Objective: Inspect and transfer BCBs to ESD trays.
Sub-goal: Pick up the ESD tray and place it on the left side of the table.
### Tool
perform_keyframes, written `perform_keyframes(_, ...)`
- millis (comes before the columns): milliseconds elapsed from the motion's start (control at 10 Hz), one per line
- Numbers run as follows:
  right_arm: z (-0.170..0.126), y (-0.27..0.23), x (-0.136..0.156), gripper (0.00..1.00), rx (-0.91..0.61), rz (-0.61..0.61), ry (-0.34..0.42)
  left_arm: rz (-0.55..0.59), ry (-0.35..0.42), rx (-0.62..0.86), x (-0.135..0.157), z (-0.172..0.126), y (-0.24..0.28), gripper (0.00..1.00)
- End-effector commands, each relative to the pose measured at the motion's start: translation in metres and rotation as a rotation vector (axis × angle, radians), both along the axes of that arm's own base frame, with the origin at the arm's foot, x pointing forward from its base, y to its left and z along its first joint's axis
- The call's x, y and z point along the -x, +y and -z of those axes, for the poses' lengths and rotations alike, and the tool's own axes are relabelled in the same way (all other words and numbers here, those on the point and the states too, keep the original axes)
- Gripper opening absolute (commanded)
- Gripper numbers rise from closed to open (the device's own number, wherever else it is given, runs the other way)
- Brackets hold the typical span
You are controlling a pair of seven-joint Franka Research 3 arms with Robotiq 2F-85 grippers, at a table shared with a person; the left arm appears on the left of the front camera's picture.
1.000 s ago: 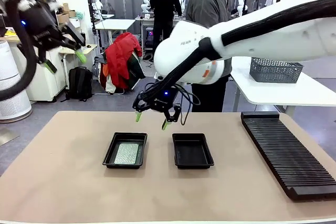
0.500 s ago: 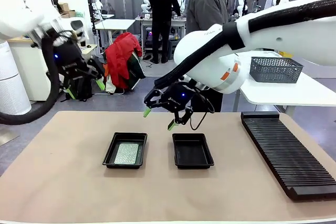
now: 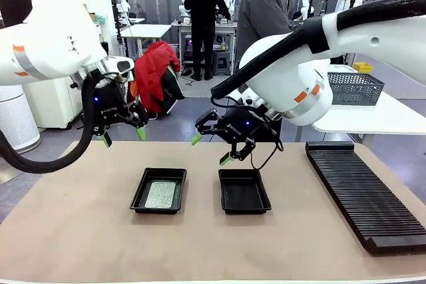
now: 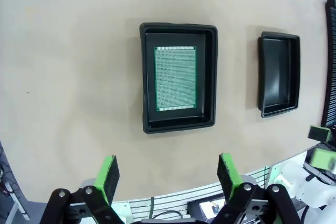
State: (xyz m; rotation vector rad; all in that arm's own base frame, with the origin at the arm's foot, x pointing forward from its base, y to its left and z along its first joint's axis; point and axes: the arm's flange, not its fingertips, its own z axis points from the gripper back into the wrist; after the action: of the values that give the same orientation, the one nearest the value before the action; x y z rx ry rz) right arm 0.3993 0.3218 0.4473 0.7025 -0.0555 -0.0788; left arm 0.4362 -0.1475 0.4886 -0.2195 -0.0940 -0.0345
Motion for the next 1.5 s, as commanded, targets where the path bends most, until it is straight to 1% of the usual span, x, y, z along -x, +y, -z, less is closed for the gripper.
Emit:
perform_keyframes(0,0.009,-0.014,0.007,1.00,-0.048,0.012,-0.031,-0.013,0.012,-0.056,-0.019,0.013,-0.007,1.00)
perform_keyframes(100,0.010,-0.019,0.007,1.00,-0.072,0.008,-0.042,-0.011,0.008,-0.075,-0.026,0.023,-0.010,1.00)
perform_keyframes(300,0.012,-0.024,0.002,1.00,-0.110,0.016,-0.034,-0.008,0.012,-0.110,-0.040,0.043,-0.013,1.00)
perform_keyframes(500,0.015,-0.028,-0.003,1.00,-0.139,-0.001,-0.027,-0.004,0.017,-0.145,-0.051,0.064,-0.018,1.00)
perform_keyframes(600,0.001,-0.017,-0.001,1.00,-0.087,0.019,-0.014,-0.002,0.023,-0.163,-0.056,0.075,-0.019,1.00)
perform_keyframes(1000,0.001,-0.017,-0.001,1.00,-0.087,0.019,-0.014,0.027,0.063,-0.184,-0.070,0.114,-0.036,1.00)
perform_keyframes(1400,0.001,-0.017,-0.001,1.00,-0.087,0.019,-0.014,0.048,0.053,-0.217,-0.078,0.153,-0.039,1.00)
